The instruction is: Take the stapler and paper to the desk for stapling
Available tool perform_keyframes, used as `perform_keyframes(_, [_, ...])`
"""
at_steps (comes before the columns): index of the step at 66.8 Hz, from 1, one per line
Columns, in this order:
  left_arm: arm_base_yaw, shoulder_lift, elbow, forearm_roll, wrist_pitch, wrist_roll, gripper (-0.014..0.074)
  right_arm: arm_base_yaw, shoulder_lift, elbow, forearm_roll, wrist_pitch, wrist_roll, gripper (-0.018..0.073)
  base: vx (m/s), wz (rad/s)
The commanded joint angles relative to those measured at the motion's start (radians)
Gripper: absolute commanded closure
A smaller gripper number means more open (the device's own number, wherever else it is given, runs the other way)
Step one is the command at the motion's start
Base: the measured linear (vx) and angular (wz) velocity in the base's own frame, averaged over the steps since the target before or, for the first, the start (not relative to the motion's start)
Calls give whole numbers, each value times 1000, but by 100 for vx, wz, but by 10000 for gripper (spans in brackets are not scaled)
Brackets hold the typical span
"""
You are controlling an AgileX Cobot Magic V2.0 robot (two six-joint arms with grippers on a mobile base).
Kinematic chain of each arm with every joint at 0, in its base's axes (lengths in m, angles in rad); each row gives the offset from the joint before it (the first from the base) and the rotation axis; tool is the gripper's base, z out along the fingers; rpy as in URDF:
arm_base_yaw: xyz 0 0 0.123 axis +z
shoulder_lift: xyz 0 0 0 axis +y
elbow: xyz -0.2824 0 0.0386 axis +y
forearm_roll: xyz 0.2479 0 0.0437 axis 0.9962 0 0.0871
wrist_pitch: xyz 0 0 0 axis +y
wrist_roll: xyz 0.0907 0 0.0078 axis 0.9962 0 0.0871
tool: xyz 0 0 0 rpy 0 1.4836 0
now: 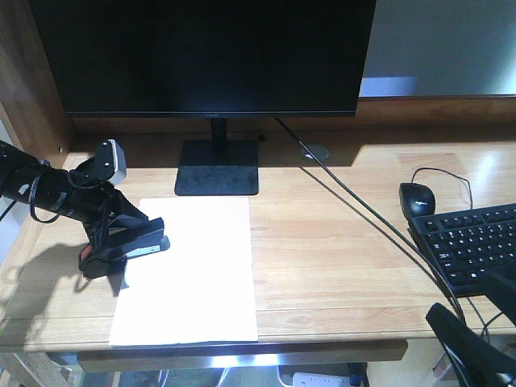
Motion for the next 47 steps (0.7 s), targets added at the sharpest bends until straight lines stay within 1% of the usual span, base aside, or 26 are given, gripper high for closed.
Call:
perform_keyframes(1, [-21, -40, -19, 8, 10, -16, 603, -6, 7, -28, -3, -59, 0, 62, 0, 0])
perform_keyframes(7, [-34, -40, -19, 44, 1, -24, 603, -6, 7, -28, -3, -59, 0, 62, 0, 0])
perform_keyframes(13, [-44, -40, -19, 64, -3, -24, 603, -6, 7, -28, -3, -59, 0, 62, 0, 0])
perform_keyframes(17, [-47, -40, -19, 64, -5, -25, 603, -6, 7, -28, -3, -59, 0, 62, 0, 0])
perform_keyframes(31, [-56, -40, -19, 66, -37, -76, 603, -6, 7, -28, -3, -59, 0, 62, 0, 0])
perform_keyframes(47, [-56, -40, -19, 66, -46, -77, 603, -6, 7, -28, -3, -59, 0, 62, 0, 0])
